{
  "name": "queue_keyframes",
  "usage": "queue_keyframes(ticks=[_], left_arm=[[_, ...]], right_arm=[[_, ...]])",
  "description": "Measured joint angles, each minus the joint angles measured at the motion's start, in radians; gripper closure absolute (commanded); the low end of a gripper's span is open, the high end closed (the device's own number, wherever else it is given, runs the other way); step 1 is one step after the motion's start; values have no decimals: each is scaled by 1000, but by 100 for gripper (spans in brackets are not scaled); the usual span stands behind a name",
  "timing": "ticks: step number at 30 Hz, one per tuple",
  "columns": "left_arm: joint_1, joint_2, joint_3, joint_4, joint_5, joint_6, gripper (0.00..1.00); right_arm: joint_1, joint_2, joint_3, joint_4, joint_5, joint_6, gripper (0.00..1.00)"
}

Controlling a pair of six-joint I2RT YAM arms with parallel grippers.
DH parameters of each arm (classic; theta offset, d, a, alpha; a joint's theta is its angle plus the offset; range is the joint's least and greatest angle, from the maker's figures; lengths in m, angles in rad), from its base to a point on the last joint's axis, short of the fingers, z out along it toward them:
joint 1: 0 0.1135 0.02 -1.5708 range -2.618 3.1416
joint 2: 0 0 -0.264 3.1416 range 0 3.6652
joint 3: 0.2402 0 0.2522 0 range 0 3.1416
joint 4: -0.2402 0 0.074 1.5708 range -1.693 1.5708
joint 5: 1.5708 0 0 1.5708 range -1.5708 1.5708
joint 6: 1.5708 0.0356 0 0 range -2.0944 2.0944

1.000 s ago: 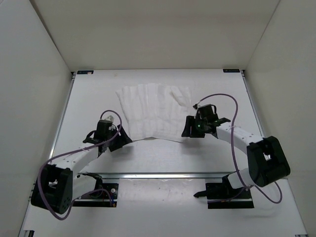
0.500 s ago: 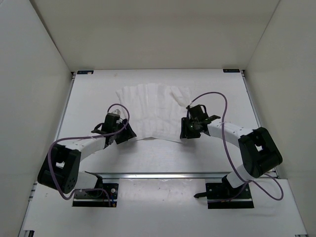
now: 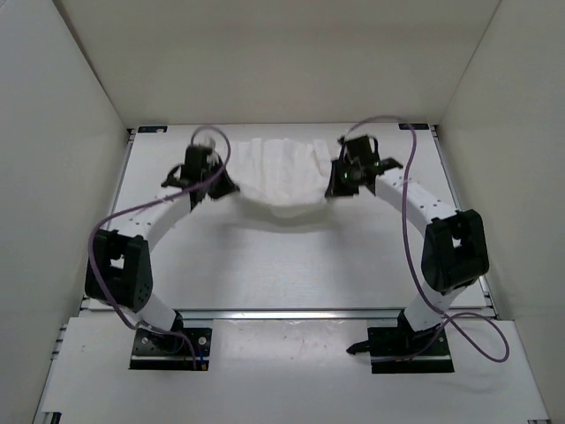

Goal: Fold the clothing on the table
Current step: Fold the skirt

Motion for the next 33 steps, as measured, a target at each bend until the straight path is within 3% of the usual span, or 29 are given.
queue_keyframes(ticks=[3,6,9,13,17,20,26,29,33], left_arm=[[25,95,388,-66,-10,51,100],[40,65,602,-79,-25,89,100],[40,-91,529,-66,-21,101,100],[34,-319,220,-50,6,96,100],[18,-402,11,-151,44,80,100],[-5,-448,35,-253,41,74,100],[6,-513,335,-274,47,71,100],[19,-479,404,-236,67,72,100],[26,-297,475,-224,77,76,100]], right_arm=[[-48,98,374,-32,5,-40,100],[-77,69,564,-2,6,-64,100],[-82,-67,482,52,-25,-67,100],[-76,-241,177,100,-87,-59,100],[-44,-318,-31,13,-121,-47,100],[-10,-375,1,-84,-115,-40,100],[-61,-474,217,-56,-191,-24,100],[-85,-425,259,-31,-243,-16,100],[-89,-224,356,-10,-282,-13,100]])
